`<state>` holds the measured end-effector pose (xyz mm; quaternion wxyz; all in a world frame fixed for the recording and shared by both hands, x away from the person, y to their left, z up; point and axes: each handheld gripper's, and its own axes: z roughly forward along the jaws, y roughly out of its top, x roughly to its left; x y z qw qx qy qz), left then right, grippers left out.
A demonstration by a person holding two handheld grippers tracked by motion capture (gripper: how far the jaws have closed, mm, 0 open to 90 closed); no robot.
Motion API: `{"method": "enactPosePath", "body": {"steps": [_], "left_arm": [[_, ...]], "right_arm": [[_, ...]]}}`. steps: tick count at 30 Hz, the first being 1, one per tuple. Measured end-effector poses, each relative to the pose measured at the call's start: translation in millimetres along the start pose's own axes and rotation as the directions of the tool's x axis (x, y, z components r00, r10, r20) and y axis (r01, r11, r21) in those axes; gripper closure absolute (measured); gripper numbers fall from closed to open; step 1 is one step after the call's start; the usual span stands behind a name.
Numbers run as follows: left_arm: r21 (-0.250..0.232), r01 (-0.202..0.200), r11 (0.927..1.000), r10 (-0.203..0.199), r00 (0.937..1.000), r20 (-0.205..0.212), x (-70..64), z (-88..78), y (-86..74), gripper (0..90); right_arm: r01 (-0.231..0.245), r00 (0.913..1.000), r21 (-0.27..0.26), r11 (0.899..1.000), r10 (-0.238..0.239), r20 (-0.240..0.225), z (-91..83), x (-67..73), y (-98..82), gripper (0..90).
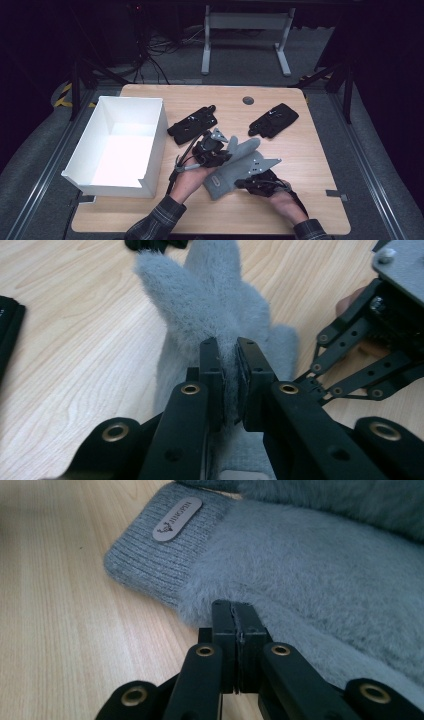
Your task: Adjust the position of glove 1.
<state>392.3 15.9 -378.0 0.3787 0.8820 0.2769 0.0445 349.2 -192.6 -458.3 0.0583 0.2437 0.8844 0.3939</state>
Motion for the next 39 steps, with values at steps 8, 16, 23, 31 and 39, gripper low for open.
{"method": "enactPosePath", "body": {"steps": [8,16,23,31,39], "left_arm": [[0.014,0.006,0.9999,-0.006,0.9999,0.015,-6.0,5.6,1.1,82.7],[-0.006,0.012,0.9999,-0.011,0.9948,0.102,-7.9,5.3,1.2,75.5],[-0.035,0.003,0.9994,0.001,0.9941,0.108,-9.5,-1.1,3.0,76.4],[-0.021,0.013,0.9997,-0.011,0.9983,0.057,7.7,-11.0,-7.0,86.8],[0.001,0.076,0.9971,-0.076,0.997,0.01,29.2,-20.9,-34.9,86.9]], "right_arm": [[0.004,1.0,0.0,1.0,-0.004,0.007,4.3,-2.5,2.1,90.0],[0.001,1.0,-0.003,1.0,-0.001,0.002,1.3,-4.1,-0.3,90.0],[-0.001,0.9986,-0.002,1.0,0.001,0.053,-18.1,-8.4,-11.3,87.9],[-0.049,0.9955,-0.018,0.999,0.05,0.08,-46.5,-15.3,-28.7,86.4],[-0.061,0.9908,-0.022,0.998,0.064,0.119,-57.6,-19.7,-32.5,88.1]]}}
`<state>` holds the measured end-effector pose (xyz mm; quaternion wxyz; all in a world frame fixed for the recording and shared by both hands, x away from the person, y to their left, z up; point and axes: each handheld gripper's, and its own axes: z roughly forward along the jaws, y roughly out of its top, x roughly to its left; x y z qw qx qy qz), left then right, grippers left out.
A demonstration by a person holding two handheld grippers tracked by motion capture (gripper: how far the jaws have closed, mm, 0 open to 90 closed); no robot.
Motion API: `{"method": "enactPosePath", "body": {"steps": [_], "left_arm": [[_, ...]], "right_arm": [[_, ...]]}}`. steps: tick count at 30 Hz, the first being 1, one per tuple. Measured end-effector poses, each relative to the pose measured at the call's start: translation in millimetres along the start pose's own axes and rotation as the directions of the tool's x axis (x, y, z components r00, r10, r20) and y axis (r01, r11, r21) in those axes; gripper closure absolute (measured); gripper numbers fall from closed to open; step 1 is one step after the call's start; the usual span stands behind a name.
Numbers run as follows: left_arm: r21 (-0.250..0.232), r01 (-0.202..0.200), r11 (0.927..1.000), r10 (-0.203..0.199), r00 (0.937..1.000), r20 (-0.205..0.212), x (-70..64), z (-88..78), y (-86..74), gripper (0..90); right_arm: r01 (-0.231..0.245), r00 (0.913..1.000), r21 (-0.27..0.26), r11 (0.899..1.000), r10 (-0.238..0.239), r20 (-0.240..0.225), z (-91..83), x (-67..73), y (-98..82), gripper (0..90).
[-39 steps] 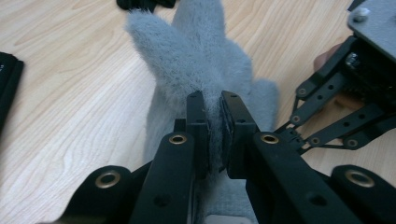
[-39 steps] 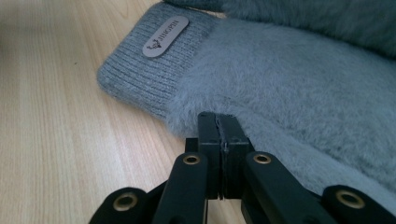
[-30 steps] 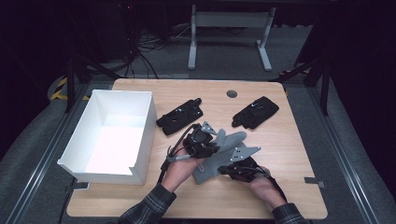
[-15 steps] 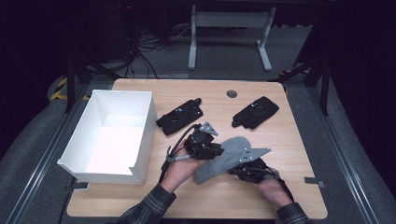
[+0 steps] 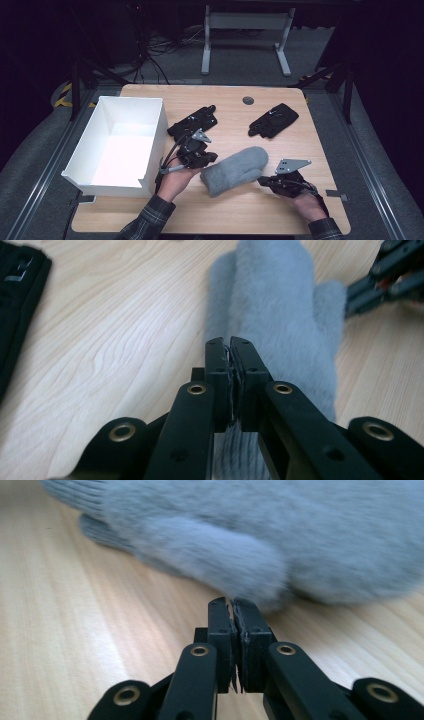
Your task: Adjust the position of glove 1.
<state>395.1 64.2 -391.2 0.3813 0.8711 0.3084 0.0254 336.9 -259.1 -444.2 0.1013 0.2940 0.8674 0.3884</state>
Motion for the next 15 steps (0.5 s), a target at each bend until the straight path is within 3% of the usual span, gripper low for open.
{"method": "enactPosePath", "body": {"steps": [6,9,15], "left_arm": [[0.004,0.023,0.9997,-0.023,0.9996,-0.015,4.3,-2.7,-14.7,84.5],[0.01,0.034,0.9994,-0.034,0.9993,-0.014,7.0,0.3,-19.5,82.9],[-0.008,0.018,0.9998,-0.018,0.9995,-0.026,9.3,4.8,-10.0,79.1]], "right_arm": [[-0.034,0.9972,-0.012,0.999,0.035,0.066,-5.8,-18.5,0.8,89.9],[-0.047,0.9941,0.003,0.999,0.046,0.098,0.0,-31.5,5.3,90.0],[-0.054,0.993,0.053,0.997,0.048,0.107,11.1,-38.9,5.5,90.0]]}}
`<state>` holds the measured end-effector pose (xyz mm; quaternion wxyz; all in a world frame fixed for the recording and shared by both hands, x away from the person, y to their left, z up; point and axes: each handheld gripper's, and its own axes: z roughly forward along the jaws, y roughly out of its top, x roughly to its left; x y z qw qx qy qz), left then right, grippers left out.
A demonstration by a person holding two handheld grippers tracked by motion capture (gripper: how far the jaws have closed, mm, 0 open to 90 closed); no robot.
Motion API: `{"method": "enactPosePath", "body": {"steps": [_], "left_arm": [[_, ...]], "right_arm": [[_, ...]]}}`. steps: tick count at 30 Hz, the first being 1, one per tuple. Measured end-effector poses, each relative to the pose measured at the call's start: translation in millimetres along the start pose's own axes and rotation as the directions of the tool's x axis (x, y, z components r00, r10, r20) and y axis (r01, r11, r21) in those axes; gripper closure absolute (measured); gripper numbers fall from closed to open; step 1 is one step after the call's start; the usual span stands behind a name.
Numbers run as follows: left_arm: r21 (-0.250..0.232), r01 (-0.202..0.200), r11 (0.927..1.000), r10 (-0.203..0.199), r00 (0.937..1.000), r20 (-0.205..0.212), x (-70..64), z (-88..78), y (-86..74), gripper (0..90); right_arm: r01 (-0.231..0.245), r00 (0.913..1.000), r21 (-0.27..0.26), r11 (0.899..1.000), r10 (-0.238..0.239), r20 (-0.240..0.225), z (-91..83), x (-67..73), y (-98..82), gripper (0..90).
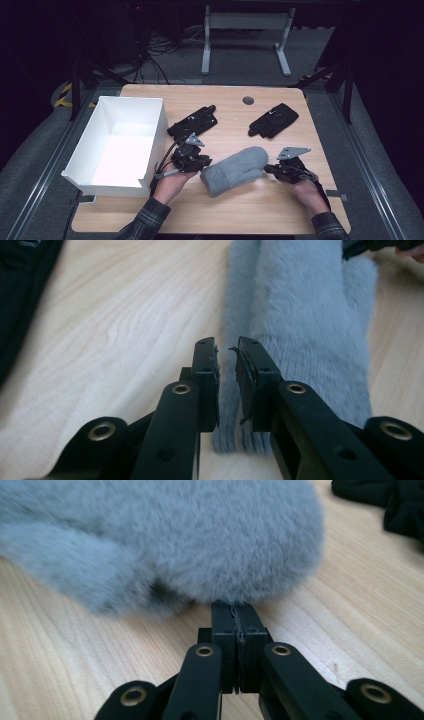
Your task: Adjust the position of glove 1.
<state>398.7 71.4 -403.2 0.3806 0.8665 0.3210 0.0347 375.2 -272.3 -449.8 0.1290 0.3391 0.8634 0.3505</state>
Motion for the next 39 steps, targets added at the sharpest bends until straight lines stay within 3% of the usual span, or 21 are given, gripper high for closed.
{"method": "enactPosePath", "body": {"steps": [4,9,14,20,25,27,29,32,39], "left_arm": [[-0.008,-0.029,0.9996,0.029,0.9994,0.021,1.3,9.8,16.5,81.2],[0.042,-0.05,0.9979,0.046,0.9952,0.087,0.2,31.0,25.2,84.1],[0.063,-0.074,0.9953,0.068,0.9936,0.09,-4.0,35.4,23.9,85.4],[0.04,-0.07,0.9967,0.067,0.9947,0.078,-3.8,28.3,23.0,85.5],[0.049,-0.062,0.9969,0.059,0.9964,0.062,-1.7,29.3,21.1,84.4],[0.056,-0.052,0.9971,0.049,0.9973,0.056,0.6,30.0,19.9,81.4],[0.053,-0.049,0.9974,0.047,0.9977,0.05,1.2,29.5,19.8,79.4],[0.035,-0.041,0.9986,0.039,0.9982,0.045,2.2,24.2,21.3,74.8],[-0.015,-0.048,0.9987,0.049,0.9973,0.055,-1.2,11.9,27.5,48.9]], "right_arm": [[-0.004,1.0,0.002,1.0,0.004,-0.001,2.8,-3.2,0.3,90.0],[-0.01,0.9999,-0.027,1.0,0.01,-0.003,2.8,-4.6,4.6,90.0],[0.001,0.9999,-0.073,0.997,0.0,0.01,1.3,-6.0,14.6,90.0],[0.024,0.9993,-0.137,0.99,-0.02,0.031,1.3,-4.9,31.5,90.0],[0.032,0.9983,-0.099,0.995,-0.027,0.051,12.2,-6.5,38.1,90.0],[0.028,0.9975,-0.053,0.998,-0.024,0.067,20.6,-8.2,35.7,89.9],[0.025,0.9975,-0.053,0.998,-0.021,0.067,21.1,-8.9,34.1,89.2],[0.003,0.9965,-0.062,0.998,0.002,0.084,15.0,-12.4,27.9,76.2],[-0.09,0.9894,-0.064,0.994,0.097,0.108,-4.5,-26.6,1.4,45.6]]}}
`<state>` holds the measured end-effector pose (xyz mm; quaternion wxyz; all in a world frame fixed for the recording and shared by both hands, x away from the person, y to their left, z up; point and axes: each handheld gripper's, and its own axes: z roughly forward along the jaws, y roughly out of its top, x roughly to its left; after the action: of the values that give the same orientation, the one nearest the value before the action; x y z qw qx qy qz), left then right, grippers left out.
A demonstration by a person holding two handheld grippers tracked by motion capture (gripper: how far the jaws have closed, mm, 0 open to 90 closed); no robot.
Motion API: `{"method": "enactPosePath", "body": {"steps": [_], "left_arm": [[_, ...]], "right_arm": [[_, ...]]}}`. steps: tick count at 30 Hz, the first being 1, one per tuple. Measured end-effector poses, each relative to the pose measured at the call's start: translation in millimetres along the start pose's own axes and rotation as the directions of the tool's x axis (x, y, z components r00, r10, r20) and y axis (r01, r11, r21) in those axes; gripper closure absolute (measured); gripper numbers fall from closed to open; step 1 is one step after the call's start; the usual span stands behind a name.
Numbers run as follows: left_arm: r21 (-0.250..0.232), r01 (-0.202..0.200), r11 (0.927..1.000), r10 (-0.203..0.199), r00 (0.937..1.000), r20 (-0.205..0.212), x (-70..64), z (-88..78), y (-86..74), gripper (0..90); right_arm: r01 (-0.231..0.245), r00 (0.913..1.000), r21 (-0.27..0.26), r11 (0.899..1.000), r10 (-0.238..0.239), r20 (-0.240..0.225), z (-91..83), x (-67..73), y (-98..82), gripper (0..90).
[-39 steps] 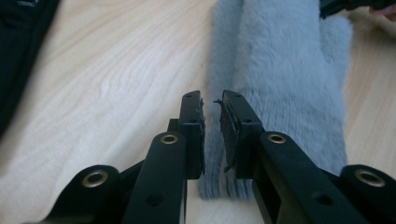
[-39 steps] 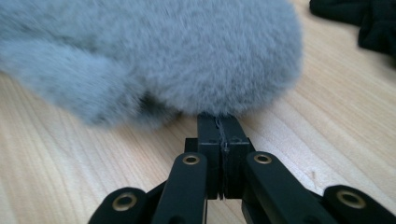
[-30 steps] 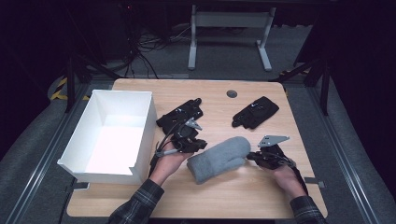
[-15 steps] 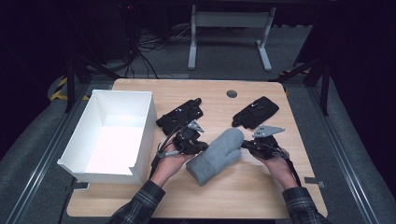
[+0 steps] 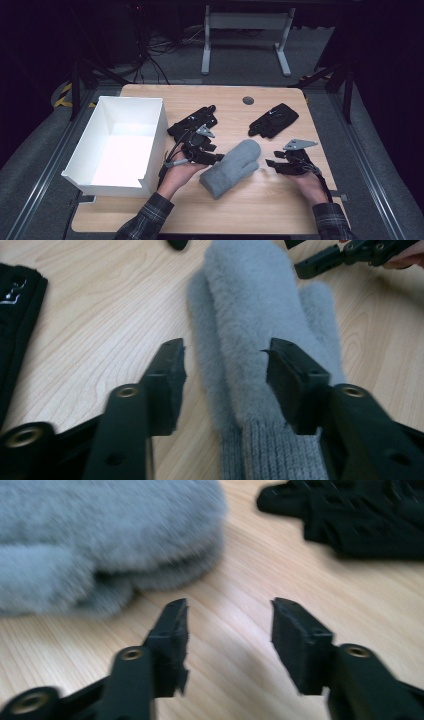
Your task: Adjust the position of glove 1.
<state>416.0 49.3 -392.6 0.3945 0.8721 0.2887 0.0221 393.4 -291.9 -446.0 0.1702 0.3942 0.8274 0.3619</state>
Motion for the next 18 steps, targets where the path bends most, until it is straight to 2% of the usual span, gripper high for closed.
{"method": "enactPosePath", "body": {"steps": [1,2,3,5,6,7,9,12,18], "left_arm": [[0.0,0.0,1.0,0.0,1.0,0.0,0.0,0.0,0.0,45.8],[-0.006,-0.008,1.0,0.008,0.9999,0.014,-0.5,1.2,1.9,42.0],[-0.002,-0.013,0.9999,0.013,0.9997,0.019,-0.5,2.8,2.8,40.0],[-0.001,-0.016,0.9999,0.016,0.9996,0.022,-1.0,4.1,3.7,37.9],[0.004,-0.019,0.9998,0.019,0.9993,0.032,-1.0,5.4,4.6,32.8],[0.012,-0.026,0.9996,0.026,0.9988,0.041,-0.7,6.6,5.5,32.8],[0.015,-0.042,0.999,0.041,0.9982,0.045,-1.2,10.2,7.4,26.3],[0.02,-0.051,0.9985,0.05,0.9979,0.04,-2.0,15.3,10.9,22.5],[0.052,-0.064,0.9966,0.061,0.9961,0.064,-2.7,30.3,14.3,18.1]], "right_arm": [[0.0,1.0,0.0,1.0,0.0,0.0,0.0,0.0,0.0,45.6],[-0.015,0.9999,0.001,1.0,0.015,0.004,-5.2,-4.0,-8.4,39.5],[-0.022,0.9997,0.001,1.0,0.022,0.01,-8.3,-5.2,-13.2,37.3],[-0.026,0.9996,-0.001,1.0,0.026,0.012,-10.5,-6.0,-17.2,36.0],[-0.029,0.9992,0.004,1.0,0.029,0.028,-14.8,-6.0,-24.1,33.1],[-0.029,0.9992,0.004,1.0,0.029,0.028,-14.8,-6.0,-24.1,33.1],[-0.029,0.9988,0.001,1.0,0.029,0.04,-18.3,-5.7,-31.0,31.8],[-0.034,0.9984,0.008,0.999,0.033,0.045,-20.9,-5.1,-39.1,29.1],[-0.01,0.9984,0.013,1.0,0.009,0.056,-22.4,-2.3,-47.0,25.1]]}}
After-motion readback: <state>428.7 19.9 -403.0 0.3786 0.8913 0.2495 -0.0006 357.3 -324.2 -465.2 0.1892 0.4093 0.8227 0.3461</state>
